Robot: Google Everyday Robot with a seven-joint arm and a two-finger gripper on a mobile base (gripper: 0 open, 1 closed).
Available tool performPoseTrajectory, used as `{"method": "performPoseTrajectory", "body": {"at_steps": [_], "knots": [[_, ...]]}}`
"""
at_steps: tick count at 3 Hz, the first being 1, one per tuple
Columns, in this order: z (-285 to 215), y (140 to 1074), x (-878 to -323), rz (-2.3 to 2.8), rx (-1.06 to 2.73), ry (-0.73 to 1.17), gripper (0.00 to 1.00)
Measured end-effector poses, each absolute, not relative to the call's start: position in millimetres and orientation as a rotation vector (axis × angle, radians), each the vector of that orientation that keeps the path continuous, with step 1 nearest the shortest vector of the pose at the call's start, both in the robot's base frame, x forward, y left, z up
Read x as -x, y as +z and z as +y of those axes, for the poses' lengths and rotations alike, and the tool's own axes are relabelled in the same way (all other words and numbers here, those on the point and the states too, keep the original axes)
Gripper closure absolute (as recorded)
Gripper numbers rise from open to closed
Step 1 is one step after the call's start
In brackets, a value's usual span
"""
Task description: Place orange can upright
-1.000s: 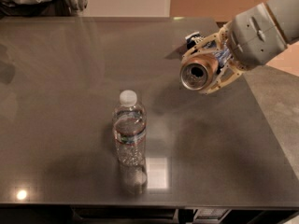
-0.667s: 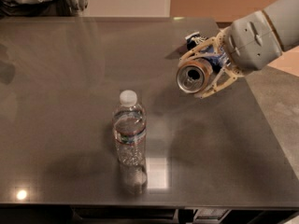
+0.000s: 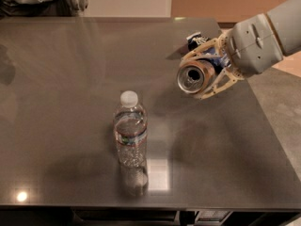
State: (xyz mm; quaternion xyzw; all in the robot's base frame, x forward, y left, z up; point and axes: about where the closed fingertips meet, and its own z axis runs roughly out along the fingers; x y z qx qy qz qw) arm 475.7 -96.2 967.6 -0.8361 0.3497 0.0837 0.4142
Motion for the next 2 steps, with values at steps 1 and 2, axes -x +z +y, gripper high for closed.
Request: {"method": "performPoseTrajectory", "body": {"at_steps": [1, 2], "knots": [[-98.7, 968.9, -476.0, 1.012, 2.005, 0.191, 1.00], [-104.0, 965.4, -479.9, 1.144, 1.892, 0.195, 1.00]]}}
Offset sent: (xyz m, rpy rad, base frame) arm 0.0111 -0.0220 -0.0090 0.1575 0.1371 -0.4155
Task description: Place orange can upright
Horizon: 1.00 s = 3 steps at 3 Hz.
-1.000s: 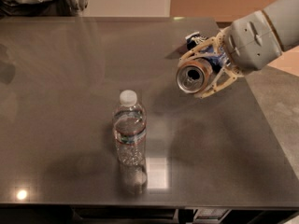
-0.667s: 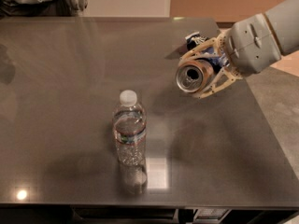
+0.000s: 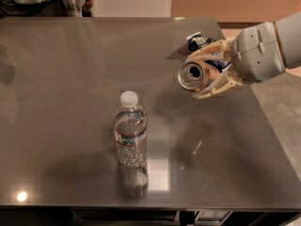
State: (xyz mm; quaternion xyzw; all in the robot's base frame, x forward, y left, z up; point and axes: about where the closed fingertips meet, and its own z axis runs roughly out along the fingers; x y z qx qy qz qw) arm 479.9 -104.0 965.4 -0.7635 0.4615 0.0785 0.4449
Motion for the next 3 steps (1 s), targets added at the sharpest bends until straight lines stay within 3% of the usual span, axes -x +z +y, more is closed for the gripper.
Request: {"method": "performPoseTrajectory", "body": {"at_steps": [3], "knots": [[-123.7, 950.2, -496.6, 1.340, 1.530, 0.130, 1.00]]}}
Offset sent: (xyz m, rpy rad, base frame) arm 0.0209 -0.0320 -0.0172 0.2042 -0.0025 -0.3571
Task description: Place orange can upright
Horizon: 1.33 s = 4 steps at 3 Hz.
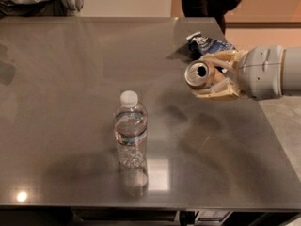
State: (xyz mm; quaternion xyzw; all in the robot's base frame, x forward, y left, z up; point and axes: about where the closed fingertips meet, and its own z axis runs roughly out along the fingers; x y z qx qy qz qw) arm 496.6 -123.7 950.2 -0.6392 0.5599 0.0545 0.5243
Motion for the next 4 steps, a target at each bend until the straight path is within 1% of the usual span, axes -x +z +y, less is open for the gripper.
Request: {"method": "performPoseTrajectory", "body": {"at_steps": [1, 4], "knots": [[-129.3, 945.2, -502.8, 1.367, 1.407, 0.137, 1.00], [-150.3, 934.5, -517.8, 1.461, 1.122, 0.073, 1.00]]}}
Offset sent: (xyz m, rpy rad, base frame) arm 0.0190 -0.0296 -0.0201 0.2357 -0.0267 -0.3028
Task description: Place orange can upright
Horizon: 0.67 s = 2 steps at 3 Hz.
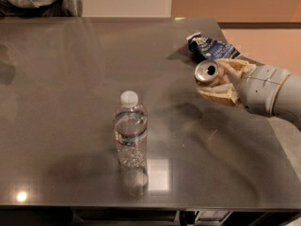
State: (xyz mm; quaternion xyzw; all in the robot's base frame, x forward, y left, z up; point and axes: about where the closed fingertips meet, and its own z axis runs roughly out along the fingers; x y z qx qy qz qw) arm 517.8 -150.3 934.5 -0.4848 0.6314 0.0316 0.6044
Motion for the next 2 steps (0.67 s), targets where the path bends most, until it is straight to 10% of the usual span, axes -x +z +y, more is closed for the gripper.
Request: {"method": "performPoseTrajectory", "body": {"at_steps": [2], "knots": [[-147.7, 937.8, -522.4, 1.482, 1.066, 0.161, 1.00]]}}
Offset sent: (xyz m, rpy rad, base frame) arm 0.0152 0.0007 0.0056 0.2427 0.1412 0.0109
